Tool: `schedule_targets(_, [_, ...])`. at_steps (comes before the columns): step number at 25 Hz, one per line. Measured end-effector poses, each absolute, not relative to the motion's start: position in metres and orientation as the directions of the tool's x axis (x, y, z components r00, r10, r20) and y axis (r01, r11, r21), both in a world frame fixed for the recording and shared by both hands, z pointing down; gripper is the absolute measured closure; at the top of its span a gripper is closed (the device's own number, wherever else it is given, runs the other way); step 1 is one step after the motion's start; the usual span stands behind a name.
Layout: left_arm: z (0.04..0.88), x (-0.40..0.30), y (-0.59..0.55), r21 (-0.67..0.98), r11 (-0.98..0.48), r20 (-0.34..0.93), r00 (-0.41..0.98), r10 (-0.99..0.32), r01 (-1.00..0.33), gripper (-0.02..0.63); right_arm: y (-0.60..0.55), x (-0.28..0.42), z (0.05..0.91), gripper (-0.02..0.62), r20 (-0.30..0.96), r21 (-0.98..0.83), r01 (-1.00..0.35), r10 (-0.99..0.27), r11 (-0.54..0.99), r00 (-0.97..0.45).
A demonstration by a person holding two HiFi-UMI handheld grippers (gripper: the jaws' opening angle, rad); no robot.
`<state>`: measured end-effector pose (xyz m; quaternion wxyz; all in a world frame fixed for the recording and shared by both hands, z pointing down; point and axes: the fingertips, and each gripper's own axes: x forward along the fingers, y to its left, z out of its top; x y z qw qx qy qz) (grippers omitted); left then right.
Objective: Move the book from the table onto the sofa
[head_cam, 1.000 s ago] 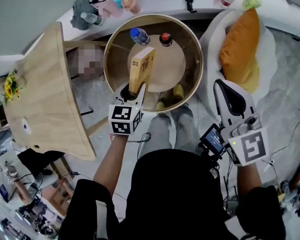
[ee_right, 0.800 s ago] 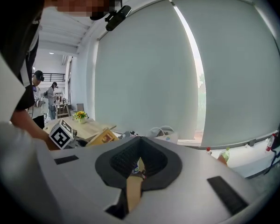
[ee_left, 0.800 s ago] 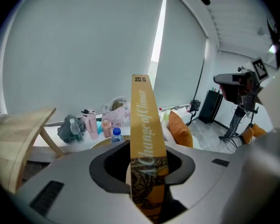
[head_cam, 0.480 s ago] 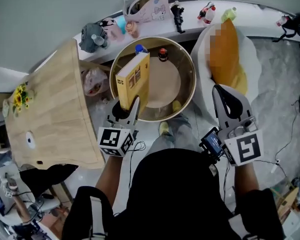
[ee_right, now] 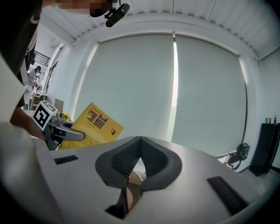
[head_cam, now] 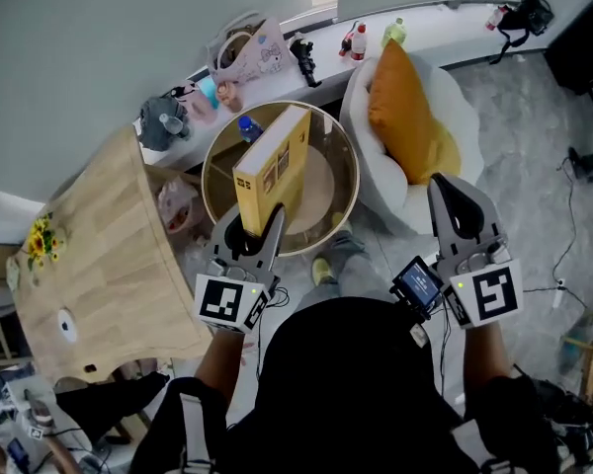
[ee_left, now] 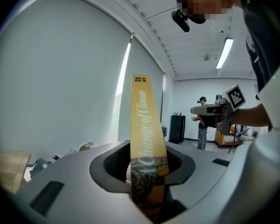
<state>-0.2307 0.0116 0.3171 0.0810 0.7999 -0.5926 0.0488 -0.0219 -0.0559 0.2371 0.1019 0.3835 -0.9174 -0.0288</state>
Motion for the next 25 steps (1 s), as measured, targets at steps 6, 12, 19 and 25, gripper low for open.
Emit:
schedule_targets(6, [0.308,-0.178,0.016,0.060,-0.428,0.154,0.432,-0.889,-0.902,0.453,-0.034,0.034,0.224,0.586,0.123,0.158,-0.792,-0.807,0.590,-0.577])
schedule_targets(12, [0.296,-0.126,0.009,0.057,-0.534,0.145,0.536,-0.832,-0.844,0.453,-0.023,0.084,0.210,0.586,0.086,0.191,-0.846,-0.867,0.498,-0.491])
schedule_targets(19, [0.279,-0.058,-0.027,0.043,-0.631,0.118,0.631,-0.766,-0.774,0.453,-0.035,0.156,0.208,0.586,0.075,0.224,-0.890,-0.918,0.396,-0.390])
schedule_targets(25, [0.276,0.022,-0.086,0.038,-0.673,0.131,0.671,-0.730,-0.739,0.453,-0.087,0.236,0.213,0.586,0.060,0.200,-0.914,-0.936,0.353,-0.348])
